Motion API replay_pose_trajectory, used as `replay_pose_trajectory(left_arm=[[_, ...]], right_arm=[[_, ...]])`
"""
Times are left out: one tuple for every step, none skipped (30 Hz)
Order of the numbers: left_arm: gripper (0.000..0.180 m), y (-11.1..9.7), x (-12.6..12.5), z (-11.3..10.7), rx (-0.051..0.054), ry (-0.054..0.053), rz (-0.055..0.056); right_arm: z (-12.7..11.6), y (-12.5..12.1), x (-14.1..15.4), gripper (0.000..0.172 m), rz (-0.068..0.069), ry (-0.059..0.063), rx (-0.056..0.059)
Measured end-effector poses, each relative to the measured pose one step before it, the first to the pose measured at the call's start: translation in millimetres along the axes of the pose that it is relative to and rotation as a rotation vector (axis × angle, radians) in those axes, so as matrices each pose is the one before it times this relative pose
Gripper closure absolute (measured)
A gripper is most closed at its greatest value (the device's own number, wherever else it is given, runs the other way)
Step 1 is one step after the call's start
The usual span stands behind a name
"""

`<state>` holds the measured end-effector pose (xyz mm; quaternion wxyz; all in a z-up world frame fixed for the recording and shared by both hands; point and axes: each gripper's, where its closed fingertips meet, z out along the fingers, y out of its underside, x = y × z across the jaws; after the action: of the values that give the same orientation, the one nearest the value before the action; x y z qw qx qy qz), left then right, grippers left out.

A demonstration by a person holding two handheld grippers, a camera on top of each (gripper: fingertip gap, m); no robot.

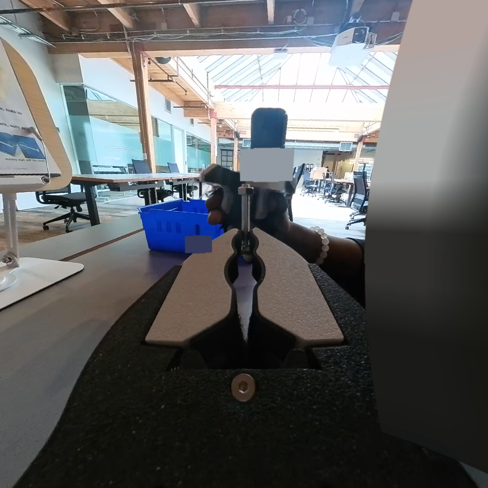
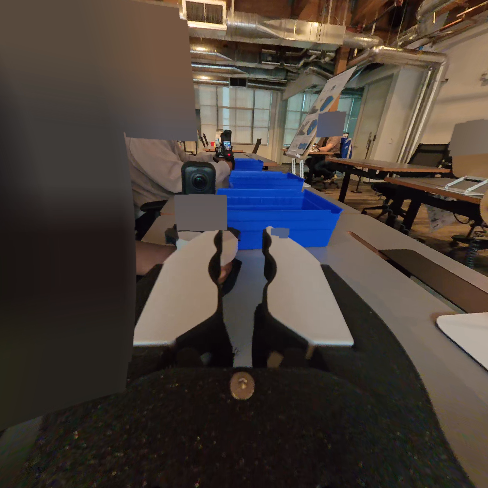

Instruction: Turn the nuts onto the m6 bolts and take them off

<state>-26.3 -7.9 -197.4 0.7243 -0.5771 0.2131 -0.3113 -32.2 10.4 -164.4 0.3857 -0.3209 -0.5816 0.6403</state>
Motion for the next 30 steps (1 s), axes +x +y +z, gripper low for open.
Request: replay_pose_trajectory(left_arm=[[0.176,0.44,0.12,0.23,-0.0026,0.0003,0.0009],[0.176,0.58,0.37,0.41,-0.0025,0.0016,0.0006],[0.176,0.99,0.5,0.53,-0.0044,0.0018,0.0012],[0.176,0.98,0.67,0.66,-0.0047,0.0024,0.002],[0.176,0.69,0.9,0.51,-0.003,0.0031,0.002],[0.176,0.16,0.83,0.35,-0.0011,0.0038,0.0014],[0.176,-0.33,0.58,0.0,0.0016,0.0027,0.0008],[0.176,-0.74,-0.42,-0.25,0.0039,-0.0026,-0.0008],[0.176,-1.32,-0.91,-0.72,0.0069,-0.003,-0.0026],[0.176,-1.29,-0.6,-0.86,0.0071,-0.0008,-0.0031],[0.176,-0.58,-0.91,-0.55,0.0028,-0.0038,-0.0012],[0.176,0.26,-0.56,-0.14,-0.002,-0.0031,0.0002],[0.176,0.68,0.11,0.28,-0.0034,0.0001,0.0006],[0.176,0.87,0.5,0.57,-0.0041,0.0019,0.0016],[0.176,1.22,0.74,0.68,-0.0063,0.0027,0.0016],[0.176,1.4,0.58,0.64,-0.0063,0.0022,0.0008],[0.176,0.75,0.62,0.63,-0.0033,0.0025,0.0007],[0.176,0.19,0.63,0.29,-0.0007,0.0026,0.0009],[0.176,-0.2,0.35,0.0,0.0007,0.0016,0.0009],[0.176,-0.53,-0.27,-0.24,0.0019,-0.0018,0.0006],[0.176,-1.05,-0.87,-0.61,0.004,-0.0041,-0.0011],[0.176,-0.93,-1.24,-0.69,0.0043,-0.005,-0.0026],[0.176,-0.82,-0.87,-0.72,0.0042,-0.0028,-0.0018],[0.176,-0.79,-0.03,-0.55,0.005,0.0015,-0.0021],[0.176,-0.47,0.02,-0.05,0.0031,0.0005,-0.0015],[0.176,0.09,0.12,0.16,-0.001,-0.0004,0.0008],[0.176,0.5,0.32,0.32,-0.0034,0.0013,0.002],[0.176,0.67,0.56,0.41,-0.0037,0.0017,0.0032],[0.176,0.8,0.69,0.53,-0.0037,0.0023,0.0023],[0.176,0.46,0.86,0.45,-0.0023,0.0035,0.0013]], right_arm=[[1.25,-0.75,-2.3,0.136,0.0044,-0.0106,0.0041],[2.28,1.28,-2.43,0.128,-0.0015,-0.0076,-0.0083],[2.77,2.69,-0.66,0.12,-0.0059,0.0057,-0.0163],[2.55,2.99,-0.29,0.115,-0.0093,0.0073,-0.0178],[1.52,2.31,-0.24,0.114,-0.0107,0.0049,-0.0139],[0.13,0.87,1.46,0.116,-0.0078,0.0121,-0.0045],[-1.43,-0.38,2.86,0.122,-0.0014,0.0142,0.0033],[-2.24,-0.72,0.63,0.124,0.0066,-0.0078,0.0053],[-2.31,-0.92,1.2,0.131,0.0112,-0.005,0.0052],[-2.42,-1.61,3.25,0.137,0.0043,0.0111,0.0114],[-1.98,-1.54,1.37,0.137,-0.0016,0.0023,0.0096],[-0.71,-1.53,-0.11,0.136,0.0015,-0.0026,0.0078],[0.72,-1.22,-1.99,0.132,0.0043,-0.0086,0.007],[1.88,-0.19,-3.18,0.127,0.0017,-0.0129,0.001],[2.67,1.45,-2.68,0.121,-0.0026,-0.0066,-0.009],[2.79,2.59,-2.14,0.117,-0.0073,-0.0033,-0.0153],[2.36,2.96,-1.18,0.116,-0.0096,0.0017,-0.0167],[1.36,2.38,0.56,0.116,-0.0071,0.0089,-0.013],[-0.16,1.35,2.15,0.121,-0.0022,0.013,-0.007],[-1.65,-0.44,0.99,0.125,0.0018,-0.0019,0.0034],[-2.44,-0.88,0.88,0.128,0.0078,-0.0073,0.0068],[-1.98,-0.53,1.84,0.129,0.0106,-0.0006,0.0027],[-1.27,-0.46,0.66,0.134,0.005,-0.0027,0.0026],[-0.84,-1.29,1.35,0.138,-0.0031,0.009,0.0091],[0.06,-0.75,-1.28,0.136,-0.0068,-0.0045,0.0044],[0.84,-0.3,-1.8,0.132,-0.0024,-0.0069,0.0016],[1.48,-0.2,-1.9,0.129,0.0031,-0.0072,0.002],[1.73,-0.05,-2.24,0.124,0.0046,-0.0085,0.0018],[1.69,0.48,-1.1,0.12,0.0014,-0.0017,-0.0021],[1.3,1.33,0.46,0.119,-0.0029,0.0073,-0.0063]])
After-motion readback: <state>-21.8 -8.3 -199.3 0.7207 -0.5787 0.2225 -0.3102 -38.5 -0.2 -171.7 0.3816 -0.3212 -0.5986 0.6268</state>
